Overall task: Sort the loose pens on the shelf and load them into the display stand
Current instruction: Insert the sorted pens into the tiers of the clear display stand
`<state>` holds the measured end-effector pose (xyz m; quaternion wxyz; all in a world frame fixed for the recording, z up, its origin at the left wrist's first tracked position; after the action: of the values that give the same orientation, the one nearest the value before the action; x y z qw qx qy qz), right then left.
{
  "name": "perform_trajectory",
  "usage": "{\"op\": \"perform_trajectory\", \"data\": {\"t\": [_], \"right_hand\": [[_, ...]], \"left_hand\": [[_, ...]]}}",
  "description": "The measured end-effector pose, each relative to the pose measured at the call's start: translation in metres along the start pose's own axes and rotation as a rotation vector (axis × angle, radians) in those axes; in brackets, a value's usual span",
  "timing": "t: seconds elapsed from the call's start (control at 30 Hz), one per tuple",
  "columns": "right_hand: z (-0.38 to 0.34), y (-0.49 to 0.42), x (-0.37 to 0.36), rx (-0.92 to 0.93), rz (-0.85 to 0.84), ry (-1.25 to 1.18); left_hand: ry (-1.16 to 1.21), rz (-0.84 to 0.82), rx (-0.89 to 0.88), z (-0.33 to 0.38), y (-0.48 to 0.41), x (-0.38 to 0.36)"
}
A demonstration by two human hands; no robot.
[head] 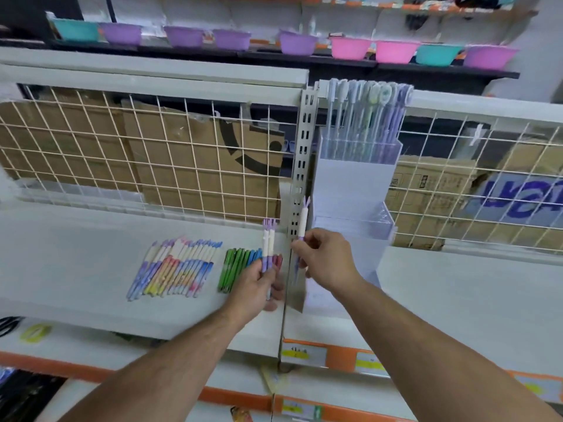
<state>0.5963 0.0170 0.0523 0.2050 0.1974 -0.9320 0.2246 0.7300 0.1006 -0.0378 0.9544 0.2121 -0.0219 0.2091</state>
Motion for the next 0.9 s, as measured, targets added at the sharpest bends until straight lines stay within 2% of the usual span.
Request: {"op": "perform_trajectory", "data": {"t": [0.17, 0.43, 0.67, 0.9], "right_hand": [[-0.013, -0.017, 0.040, -0.015, 0.035, -0.023], [-0.050, -0.079, 0.087, 0.067, 0.212, -0.028], [-0.049, -0.107, 0.089, 0.093, 0.244, 0.139], [-0.041, -0.107, 0.084, 0.069, 0.247, 0.154]], "left_hand": [[-0.018, 0.014, 0.012, -0.015, -0.009, 0.002], [0.019, -0.019, -0.001, -0.020, -0.014, -0.002], [0.021, -0.018, -0.002, -0.019, -0.013, -0.001], [0.015, -0.016, 0.015, -0.023, -0.014, 0.000]]}}
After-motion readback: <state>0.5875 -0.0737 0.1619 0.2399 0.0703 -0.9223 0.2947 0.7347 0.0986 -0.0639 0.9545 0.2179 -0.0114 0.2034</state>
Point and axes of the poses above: each hand's wrist, its own y-axis away from the middle knuckle, its own x-axis out of the back of the hand, z = x × y, the point moved 9 cm from there along -y, towards the middle knuckle, and after that the axes turned 15 degrees about x, right-handed, at the moved point
